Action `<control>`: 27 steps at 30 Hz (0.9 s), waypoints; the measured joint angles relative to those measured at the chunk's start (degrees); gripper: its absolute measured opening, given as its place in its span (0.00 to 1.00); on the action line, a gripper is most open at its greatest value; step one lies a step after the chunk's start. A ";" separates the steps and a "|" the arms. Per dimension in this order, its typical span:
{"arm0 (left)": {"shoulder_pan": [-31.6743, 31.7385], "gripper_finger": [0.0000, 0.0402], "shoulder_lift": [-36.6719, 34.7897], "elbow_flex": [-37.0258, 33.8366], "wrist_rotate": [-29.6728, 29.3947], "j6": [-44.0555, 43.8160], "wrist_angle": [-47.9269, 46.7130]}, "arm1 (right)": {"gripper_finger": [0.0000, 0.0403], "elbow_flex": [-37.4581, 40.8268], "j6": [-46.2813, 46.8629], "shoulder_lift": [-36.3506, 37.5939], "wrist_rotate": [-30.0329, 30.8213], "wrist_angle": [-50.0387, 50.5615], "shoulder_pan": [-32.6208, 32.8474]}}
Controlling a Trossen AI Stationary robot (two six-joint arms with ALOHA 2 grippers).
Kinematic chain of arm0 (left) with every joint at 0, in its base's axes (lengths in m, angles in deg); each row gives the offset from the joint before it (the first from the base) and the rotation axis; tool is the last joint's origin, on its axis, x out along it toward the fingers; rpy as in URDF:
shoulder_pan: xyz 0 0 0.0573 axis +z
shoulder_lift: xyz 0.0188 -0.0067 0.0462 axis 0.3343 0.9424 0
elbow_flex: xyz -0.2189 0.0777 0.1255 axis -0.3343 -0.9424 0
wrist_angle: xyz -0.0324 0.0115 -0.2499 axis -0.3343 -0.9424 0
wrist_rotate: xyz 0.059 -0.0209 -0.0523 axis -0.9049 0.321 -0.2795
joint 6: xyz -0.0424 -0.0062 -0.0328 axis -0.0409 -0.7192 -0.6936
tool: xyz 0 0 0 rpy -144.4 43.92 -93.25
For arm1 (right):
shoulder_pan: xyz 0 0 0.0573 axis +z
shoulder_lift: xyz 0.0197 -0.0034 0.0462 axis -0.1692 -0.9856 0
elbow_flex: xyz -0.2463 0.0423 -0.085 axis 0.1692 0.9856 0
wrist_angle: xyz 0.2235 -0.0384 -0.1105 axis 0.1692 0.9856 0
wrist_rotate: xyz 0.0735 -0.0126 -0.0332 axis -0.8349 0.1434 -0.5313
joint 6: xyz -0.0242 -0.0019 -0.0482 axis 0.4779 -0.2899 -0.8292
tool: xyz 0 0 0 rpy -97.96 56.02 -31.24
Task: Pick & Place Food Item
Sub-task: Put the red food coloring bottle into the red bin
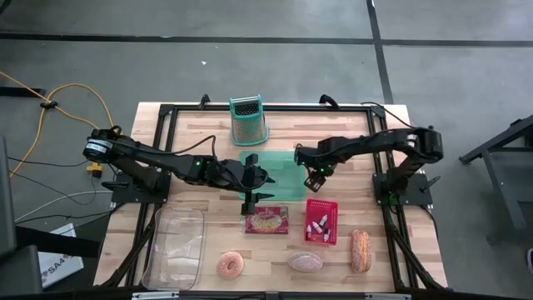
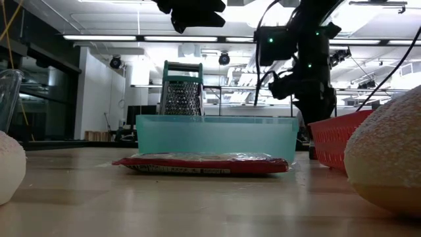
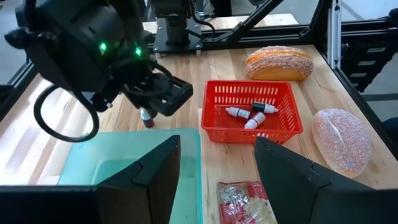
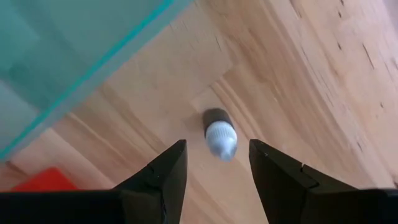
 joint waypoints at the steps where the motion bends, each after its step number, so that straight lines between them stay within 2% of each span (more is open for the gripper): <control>1: 0.00 0.49 0.00 0.00 0.00 0.00 0.02 | 0.40 0.00 -0.11 -0.13 0.01 -0.14 -0.10; 15: 0.00 0.49 0.00 0.01 0.01 0.00 0.02 | 0.40 0.00 -0.41 -0.83 1.54 -1.06 -0.16; 27: 0.00 0.49 0.00 0.01 -0.01 -0.02 0.00 | 0.40 0.00 -0.56 -4.45 1.23 -0.95 0.17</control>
